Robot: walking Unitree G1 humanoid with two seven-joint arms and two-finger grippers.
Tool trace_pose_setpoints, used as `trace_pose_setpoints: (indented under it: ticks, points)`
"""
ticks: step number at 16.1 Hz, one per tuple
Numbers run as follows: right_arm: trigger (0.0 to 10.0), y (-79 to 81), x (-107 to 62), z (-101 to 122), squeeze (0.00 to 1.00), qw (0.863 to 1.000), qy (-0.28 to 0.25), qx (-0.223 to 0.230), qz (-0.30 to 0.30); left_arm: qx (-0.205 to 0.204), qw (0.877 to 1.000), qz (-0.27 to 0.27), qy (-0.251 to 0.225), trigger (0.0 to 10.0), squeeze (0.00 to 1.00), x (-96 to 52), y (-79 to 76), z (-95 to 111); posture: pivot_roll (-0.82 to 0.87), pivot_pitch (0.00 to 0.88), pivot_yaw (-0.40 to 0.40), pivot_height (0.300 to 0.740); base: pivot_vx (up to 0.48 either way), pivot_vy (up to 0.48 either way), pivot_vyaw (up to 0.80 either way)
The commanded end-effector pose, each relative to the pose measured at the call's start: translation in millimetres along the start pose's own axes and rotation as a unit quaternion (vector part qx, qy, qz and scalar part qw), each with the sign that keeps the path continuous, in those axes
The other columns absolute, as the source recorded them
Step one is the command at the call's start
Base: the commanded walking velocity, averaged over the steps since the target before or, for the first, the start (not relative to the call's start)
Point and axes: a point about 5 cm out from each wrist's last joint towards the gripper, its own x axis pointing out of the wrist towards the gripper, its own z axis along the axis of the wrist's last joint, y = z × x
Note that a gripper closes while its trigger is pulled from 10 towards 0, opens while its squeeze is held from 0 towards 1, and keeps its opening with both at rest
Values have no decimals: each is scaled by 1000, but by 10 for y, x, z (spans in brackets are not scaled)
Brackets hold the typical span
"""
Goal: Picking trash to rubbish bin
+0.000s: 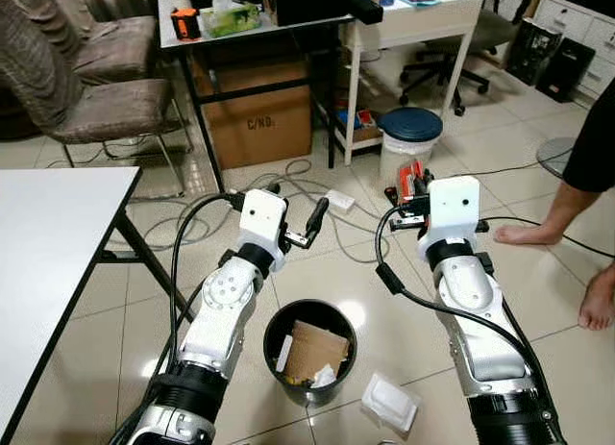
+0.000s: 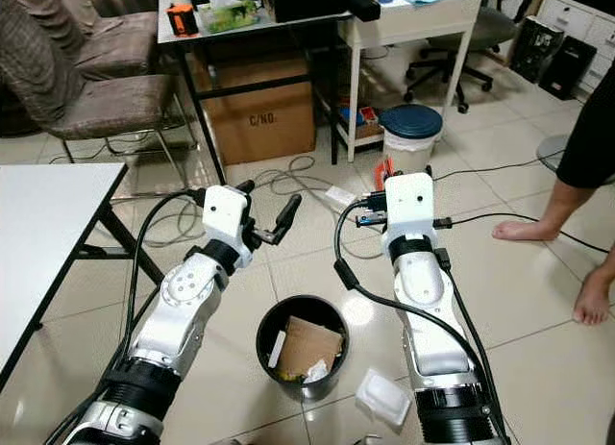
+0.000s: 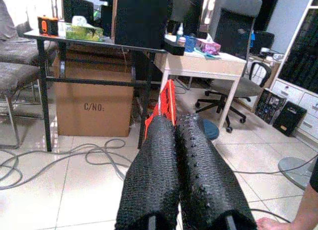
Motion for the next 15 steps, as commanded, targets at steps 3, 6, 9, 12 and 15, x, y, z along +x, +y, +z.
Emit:
trace_pose_setpoints:
  ticks: [3, 6, 9, 12, 15]
  points:
    - [10000, 13, 20, 53, 0, 1000, -12, 0, -3, -4, 1000, -8, -4, 10000, 0, -23, 3, 23, -109, 73, 64, 740, 215, 0, 0]
    - [10000, 19, 8, 45, 0, 1000, -11, 1, -5, -3, 1000, -11, -3, 10000, 0, -26, -21, 25, -107, 79, 66, 740, 480, 0, 0]
    - [10000, 25, 8, 42, 0, 1000, -10, 3, -5, -3, 1000, -12, -1, 10000, 0, -27, -14, 26, -105, 81, 69, 740, 480, 0, 0]
    - [10000, 32, -3, 40, 0, 1000, -10, 4, -6, -1, 1000, -12, 2, 10000, 0, -40, -8, 20, -104, 84, 73, 740, 480, 0, 0]
    - [10000, 17, -34, 18, 0, 1000, -5, 3, -5, 3, 1000, 1, 8, 10000, 0, -70, 58, -2, -104, 85, 69, 740, 480, 0, 0]
